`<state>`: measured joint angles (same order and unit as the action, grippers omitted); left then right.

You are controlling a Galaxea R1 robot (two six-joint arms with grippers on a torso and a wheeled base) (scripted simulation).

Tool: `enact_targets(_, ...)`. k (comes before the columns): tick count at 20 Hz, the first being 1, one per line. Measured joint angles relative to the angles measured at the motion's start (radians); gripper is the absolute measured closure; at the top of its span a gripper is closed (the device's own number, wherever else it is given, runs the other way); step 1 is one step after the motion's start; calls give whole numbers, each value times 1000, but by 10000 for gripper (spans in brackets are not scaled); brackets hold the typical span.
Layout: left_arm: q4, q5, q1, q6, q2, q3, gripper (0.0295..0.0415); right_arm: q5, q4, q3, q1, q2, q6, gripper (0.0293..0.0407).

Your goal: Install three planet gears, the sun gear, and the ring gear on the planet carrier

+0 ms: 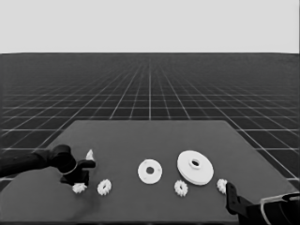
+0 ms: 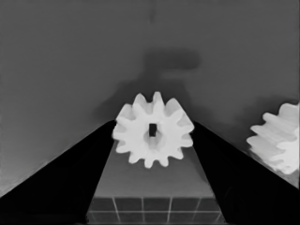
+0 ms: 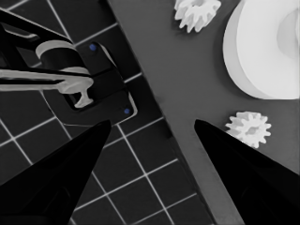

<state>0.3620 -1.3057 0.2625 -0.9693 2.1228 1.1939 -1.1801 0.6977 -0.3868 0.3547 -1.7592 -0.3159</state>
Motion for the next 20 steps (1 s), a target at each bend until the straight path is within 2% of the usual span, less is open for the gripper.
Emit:
enact_targets(8, 0, 0, 0, 0, 0, 0, 398, 0, 0, 0, 0, 0, 0, 315)
enact_targets(9, -65, -61, -79, -16, -39, -76, 398, 0, 0, 0, 0, 0, 0, 315)
enact_targets(11, -142, -118, -181, -24, -66, -124, 398, 0, 0, 0, 0, 0, 0, 315)
enact_targets(14, -178, -141, -224, -25, -73, -135, 398, 0, 0, 0, 0, 0, 0, 315)
enact_targets(18, -187, -146, -234, -25, -74, -136, 398, 0, 0, 0, 0, 0, 0, 315)
enact_targets(19, -147, -224, -242, -408, 98, -223, 398, 0, 0, 0, 0, 0, 0, 315)
enact_targets(20, -151, -270, -247, -599, 391, -189, 398, 0, 0, 0, 0, 0, 0, 315)
